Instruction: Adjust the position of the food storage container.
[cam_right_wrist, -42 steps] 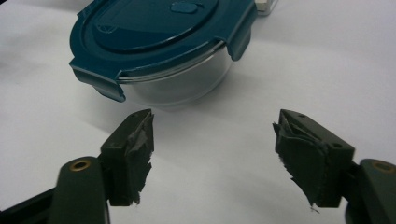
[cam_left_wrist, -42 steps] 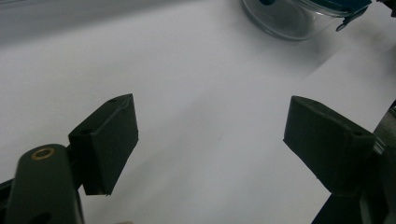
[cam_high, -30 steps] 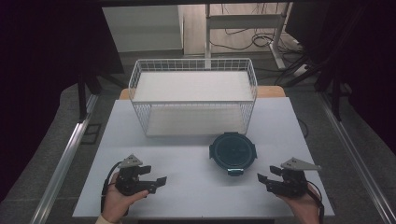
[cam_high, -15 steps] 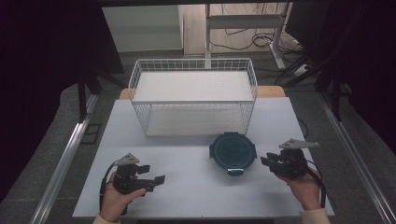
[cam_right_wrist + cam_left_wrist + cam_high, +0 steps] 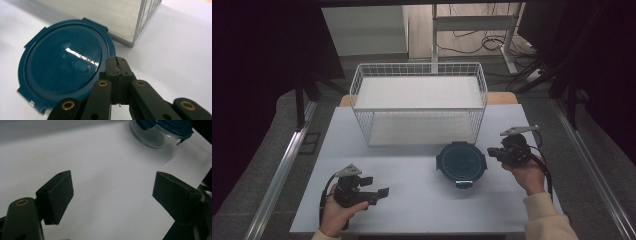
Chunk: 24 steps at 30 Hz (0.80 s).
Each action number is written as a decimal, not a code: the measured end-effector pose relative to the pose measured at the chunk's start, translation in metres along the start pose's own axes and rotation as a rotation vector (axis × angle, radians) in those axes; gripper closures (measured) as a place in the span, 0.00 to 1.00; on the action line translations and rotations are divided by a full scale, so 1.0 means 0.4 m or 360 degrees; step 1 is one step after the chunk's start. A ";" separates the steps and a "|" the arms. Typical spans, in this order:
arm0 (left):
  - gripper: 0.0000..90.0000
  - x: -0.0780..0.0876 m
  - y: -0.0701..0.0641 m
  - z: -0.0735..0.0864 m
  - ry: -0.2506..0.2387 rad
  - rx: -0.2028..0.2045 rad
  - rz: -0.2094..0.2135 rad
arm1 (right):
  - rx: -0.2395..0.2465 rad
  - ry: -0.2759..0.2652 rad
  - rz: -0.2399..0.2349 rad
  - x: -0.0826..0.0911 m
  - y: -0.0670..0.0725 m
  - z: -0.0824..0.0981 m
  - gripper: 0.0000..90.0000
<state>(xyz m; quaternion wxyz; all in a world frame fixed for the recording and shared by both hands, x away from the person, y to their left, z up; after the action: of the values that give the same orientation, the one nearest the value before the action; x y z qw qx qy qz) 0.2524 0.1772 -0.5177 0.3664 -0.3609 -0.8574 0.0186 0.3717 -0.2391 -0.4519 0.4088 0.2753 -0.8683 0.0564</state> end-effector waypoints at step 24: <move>0.18 -0.001 0.007 0.001 -0.0003 0.0024 0.0017 | 0.0088 0.0214 0.0089 -0.163 -0.017 -0.047 0.99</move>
<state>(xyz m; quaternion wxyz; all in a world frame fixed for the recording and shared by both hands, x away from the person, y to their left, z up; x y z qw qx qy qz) 0.2540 0.1791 -0.5192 0.3682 -0.3628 -0.8556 0.0275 0.4214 -0.2106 -0.4887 0.4566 0.2579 -0.8443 0.1101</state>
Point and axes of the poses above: each handheld gripper's, and its own axes: x roughly backward along the jaws, z roughly out of its underside, y roughly to its left, the point moved 4 cm from there along -x, roughly forward along the jaws, and after that the axes turned 6 degrees about -x, right-handed, at the moved point
